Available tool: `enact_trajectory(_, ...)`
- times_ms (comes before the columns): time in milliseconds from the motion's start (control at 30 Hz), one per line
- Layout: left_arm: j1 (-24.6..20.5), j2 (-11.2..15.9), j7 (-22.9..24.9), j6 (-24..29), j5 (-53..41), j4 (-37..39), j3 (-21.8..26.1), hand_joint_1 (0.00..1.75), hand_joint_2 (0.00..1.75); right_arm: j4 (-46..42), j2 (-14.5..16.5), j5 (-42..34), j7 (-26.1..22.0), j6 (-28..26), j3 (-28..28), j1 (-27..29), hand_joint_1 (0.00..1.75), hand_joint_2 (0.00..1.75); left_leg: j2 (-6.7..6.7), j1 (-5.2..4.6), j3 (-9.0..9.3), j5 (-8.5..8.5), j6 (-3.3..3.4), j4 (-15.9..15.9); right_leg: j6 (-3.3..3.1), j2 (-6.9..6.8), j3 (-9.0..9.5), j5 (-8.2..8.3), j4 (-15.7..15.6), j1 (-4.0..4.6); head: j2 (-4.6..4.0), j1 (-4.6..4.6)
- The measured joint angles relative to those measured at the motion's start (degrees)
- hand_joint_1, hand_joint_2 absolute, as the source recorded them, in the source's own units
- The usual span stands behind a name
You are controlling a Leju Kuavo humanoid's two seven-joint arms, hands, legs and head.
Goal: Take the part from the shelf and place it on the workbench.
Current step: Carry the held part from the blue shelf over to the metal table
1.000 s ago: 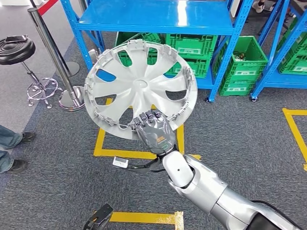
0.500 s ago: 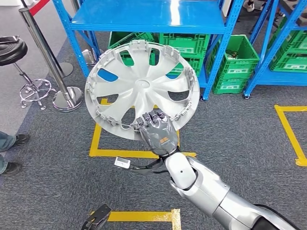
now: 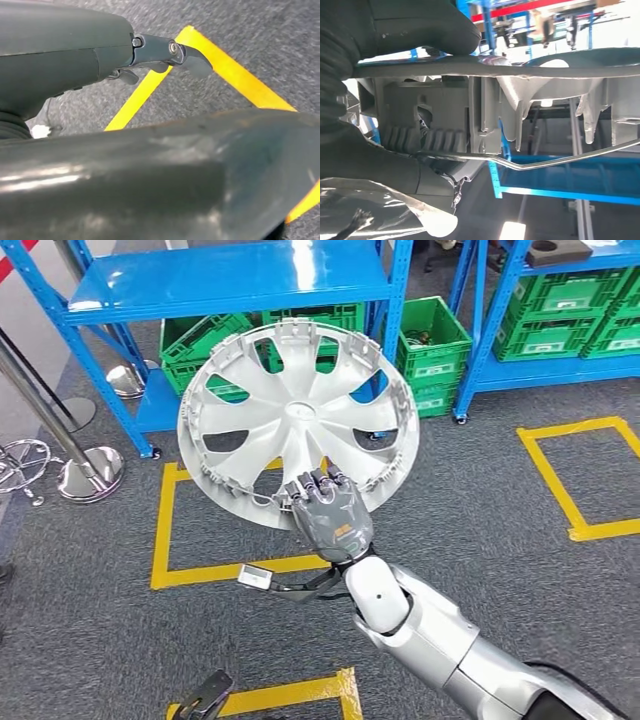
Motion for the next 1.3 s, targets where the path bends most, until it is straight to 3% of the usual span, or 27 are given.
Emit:
enact_trajectory(67, 0.0, 0.2, -0.2, 0.0, -0.2, 0.0, 0.0, 0.00, 0.00, -0.2, 0.0, 0.0, 0.3, 0.0, 0.0, -0.1, 1.75, 1.75, -2.32, -0.01, 3.02, 2.56, 0.50, -6.7, 0.28, 1.18, -0.24, 0.17, 0.1, 0.01, 0.00, 0.03)
enact_trajectory(100, 0.0, 0.3, -0.4, 0.0, -0.3, 0.0, 0.0, 0.00, 0.00, -0.3, -0.1, 0.0, 0.4, 0.0, 0.0, -0.1, 1.75, 1.75, -3.04, -0.05, 3.72, 2.75, 0.57, -8.3, 0.55, 1.69, -0.54, 0.33, 0.1, -0.11, 0.00, -0.04)
enact_trajectory(133, 0.0, 0.4, -0.6, 0.0, -0.4, 0.0, 0.0, 0.00, 0.00, -0.4, -0.2, 0.0, 0.6, -0.1, 0.0, -0.2, 1.75, 1.75, -3.17, -0.11, 3.92, 2.52, 0.56, -8.8, 0.92, 2.19, -0.87, 0.55, 0.1, -0.24, 0.00, -0.11)
enact_trajectory(200, -0.1, 0.4, -0.9, 0.0, -0.6, 0.0, 0.0, 0.00, 0.00, -0.6, -0.7, 0.0, 0.8, -0.1, 0.0, -0.2, 1.75, 1.75, -2.04, -0.12, 4.05, 2.63, 0.63, -9.7, 1.62, 2.63, -1.54, 0.75, 0.0, -0.39, 0.00, -0.25)
enact_trajectory(267, -0.1, 0.5, -1.4, 0.0, -0.6, 0.0, 0.0, 0.00, 0.00, -1.0, -1.2, 0.0, 1.0, -0.1, 0.0, -0.2, 1.75, 1.75, -0.83, 0.05, 4.25, 3.10, 0.95, -10.6, 2.17, 0.48, -2.84, -0.94, 2.1, -0.18, 0.00, 0.13)
enact_trajectory(333, 0.0, 0.7, -1.9, -0.1, -0.7, 0.0, 0.1, 0.00, 0.00, -1.4, -1.7, 0.0, 1.3, -0.1, 0.1, -0.3, 1.75, 1.75, 0.50, -0.01, 4.28, 3.31, 1.26, -10.8, 2.63, -2.39, -5.58, -4.48, 8.3, -0.13, 0.00, 0.49)
enact_trajectory(400, 0.2, 1.1, -2.4, -0.1, -0.7, 0.0, 0.2, 0.00, 0.00, -1.8, -2.4, 0.0, 2.1, -0.1, 0.4, -0.3, 1.75, 1.75, 1.93, -0.08, 4.19, 3.30, 1.33, -10.8, 3.00, -3.32, -8.01, -6.69, 14.3, -0.25, 0.00, 0.52)
enact_trajectory(433, 0.3, 1.2, -2.7, -0.1, -0.7, 0.0, 0.3, 0.00, 0.00, -2.0, -2.9, 0.0, 2.7, -0.1, 0.7, -0.3, 1.75, 1.75, 2.54, -0.08, 4.16, 3.29, 1.32, -10.7, 3.12, -3.52, -8.05, -6.44, 14.9, -0.31, 0.00, 0.53)
enact_trajectory(467, 0.3, 1.4, -3.0, -0.1, -0.7, 0.0, 0.4, 0.00, 0.00, -2.3, -3.4, 0.0, 3.4, -0.1, 1.0, -0.4, 1.75, 1.75, 3.11, -0.08, 4.14, 3.27, 1.29, -10.7, 3.18, -3.75, -7.11, -5.36, 13.5, -0.37, 0.00, 0.54)
enact_trajectory(533, 0.4, 1.8, -3.6, -0.1, -0.7, 0.0, 0.6, 0.00, 0.00, -2.8, -4.4, 0.0, 5.2, -0.1, 1.5, -0.5, 1.75, 1.75, 4.15, -0.09, 4.15, 3.13, 1.07, -10.5, 3.13, -5.09, -2.99, -2.23, 6.2, -0.38, 0.00, 0.54)
enact_trajectory(600, 0.5, 2.3, -4.1, 0.0, -0.8, 0.0, 0.8, 0.00, 0.00, -3.6, -5.2, 0.0, 6.8, -0.1, 2.0, -1.1, 1.75, 1.75, 5.10, -0.37, 3.99, 3.00, 0.53, -10.2, 2.55, -6.67, 0.17, -0.89, 0.5, 0.01, 0.00, 0.54)
enact_trajectory(633, 0.6, 2.5, -4.3, 0.0, -0.9, 0.0, 0.9, 0.00, 0.00, -4.0, -5.7, 0.0, 7.6, -0.1, 2.4, -1.5, 1.75, 1.75, 5.57, -0.52, 3.92, 2.99, 0.24, -10.1, 2.15, -6.87, 0.52, -0.98, -0.4, 0.21, 0.00, 0.51)
enact_trajectory(700, 0.9, 2.9, -4.8, 0.0, -1.2, 0.0, 1.0, 0.00, 0.00, -4.7, -6.9, 0.0, 9.1, -0.1, 3.1, -2.0, 1.75, 1.75, 6.49, -0.63, 3.91, 3.00, -0.26, -10.1, 1.31, -5.91, 0.42, -0.71, -0.5, 0.31, 0.00, 0.50)
enact_trajectory(767, 1.1, 3.1, -5.3, 0.0, -1.6, 0.0, 1.0, 0.00, 0.00, -5.4, -8.1, 0.0, 10.6, 0.1, 4.0, -2.1, 1.75, 1.75, 5.23, -0.37, 3.53, 1.79, -0.73, -8.8, 0.68, -4.91, 0.43, -0.38, -0.7, 0.12, 0.00, 0.47)
enact_trajectory(867, 1.8, 3.3, -6.2, 0.1, -2.4, 0.0, 1.0, 0.00, 0.00, -6.7, -9.9, 0.0, 13.4, 1.1, 5.9, -2.1, 1.75, 1.75, 1.70, -0.11, -0.40, -3.24, -1.13, 0.7, 0.02, -3.10, 0.49, -0.13, -0.8, -0.05, 0.00, 0.30)
enact_trajectory(900, 2.1, 3.3, -6.5, 0.1, -2.7, 0.0, 1.0, 0.00, 0.00, -7.2, -10.8, 0.0, 14.1, 1.6, 6.7, -2.0, 1.75, 1.75, 1.39, -0.13, -1.93, -4.32, -1.11, 4.0, -0.06, -2.37, 0.51, -0.12, -0.8, 0.01, 0.00, 0.29)
enact_trajectory(933, 2.5, 3.3, -6.8, 0.1, -3.0, 0.0, 1.0, 0.00, 0.00, -7.7, -11.8, 0.0, 14.4, 2.1, 7.3, -2.0, 1.75, 1.75, 1.25, -0.16, -2.80, -4.36, -0.99, 5.7, -0.08, -1.64, 0.53, -0.12, -0.7, 0.08, 0.00, 0.30)
enact_trajectory(967, 2.8, 3.3, -7.2, 0.1, -3.3, 0.0, 1.0, 0.00, 0.00, -8.3, -12.8, 0.0, 14.5, 2.7, 7.8, -1.9, 1.75, 1.75, 1.12, -0.18, -2.82, -3.36, -0.78, 5.4, -0.08, -0.86, 0.56, -0.12, -0.7, 0.14, 0.00, 0.31)
enact_trajectory(1000, 3.0, 3.3, -7.5, 0.1, -3.6, 0.0, 1.0, 0.00, 0.00, -9.0, -13.8, 0.0, 14.6, 3.2, 8.1, -1.8, 1.75, 1.75, 0.78, -0.22, -1.89, -1.39, -0.45, 2.9, -0.08, -0.10, 0.60, -0.11, -0.7, 0.17, 0.00, 0.31)
enact_trajectory(1067, 3.3, 3.3, -8.0, 0.1, -4.1, 0.1, 1.0, 0.00, 0.00, -10.4, -15.4, 0.0, 14.6, 4.0, 8.6, -1.7, 1.75, 1.75, -1.52, -0.19, 0.98, 2.50, 0.38, -4.3, 0.02, 1.29, 0.49, -0.09, -0.6, 0.17, 0.00, 0.35)
enact_trajectory(1100, 3.5, 3.4, -8.2, 0.1, -4.3, 0.1, 1.0, 0.00, 0.00, -11.2, -16.2, 0.0, 14.6, 4.3, 8.7, -1.6, 1.75, 1.75, -2.69, -0.20, 2.10, 3.50, 0.69, -6.9, 0.18, 1.95, 0.31, -0.05, -0.6, 0.07, 0.00, 0.33)
enact_trajectory(1133, 3.7, 3.4, -8.3, 0.1, -4.6, 0.2, 1.0, 0.00, 0.00, -12.1, -17.1, 0.0, 14.6, 4.6, 8.7, -1.5, 1.75, 1.75, -3.46, -0.26, 2.73, 3.73, 0.93, -8.4, 0.45, 2.52, 0.07, 0.05, -0.6, -0.11, 0.00, 0.27)
enact_trajectory(1200, 4.1, 3.3, -8.5, 0.2, -5.3, 0.2, 0.8, 0.00, 0.00, -14.2, -19.1, 0.0, 14.6, 5.5, 8.6, -0.9, 1.75, 1.75, -2.88, -0.39, 3.28, 3.38, 1.18, -9.5, 1.20, 3.54, -0.42, 0.29, -0.7, -0.43, 0.00, 0.09)
enact_trajectory(1233, 4.3, 3.2, -8.6, 0.4, -5.6, 0.2, 0.7, 0.00, 0.00, -15.3, -20.3, 0.0, 14.6, 6.0, 8.5, -0.5, 1.75, 1.75, -2.21, -0.33, 3.53, 3.36, 1.30, -10.1, 1.57, 3.12, -0.75, 0.17, -0.6, -0.44, 0.00, 0.07)
enact_trajectory(1300, 4.7, 2.8, -9.1, 1.0, -6.0, 0.2, 0.5, 0.00, 0.00, -17.1, -22.3, -0.1, 14.6, 6.8, 8.3, 0.2, 1.75, 1.75, -0.91, -0.09, 3.94, 3.49, 1.53, -11.1, 2.21, 0.33, -2.23, -1.67, 1.8, -0.22, 0.00, 0.42)
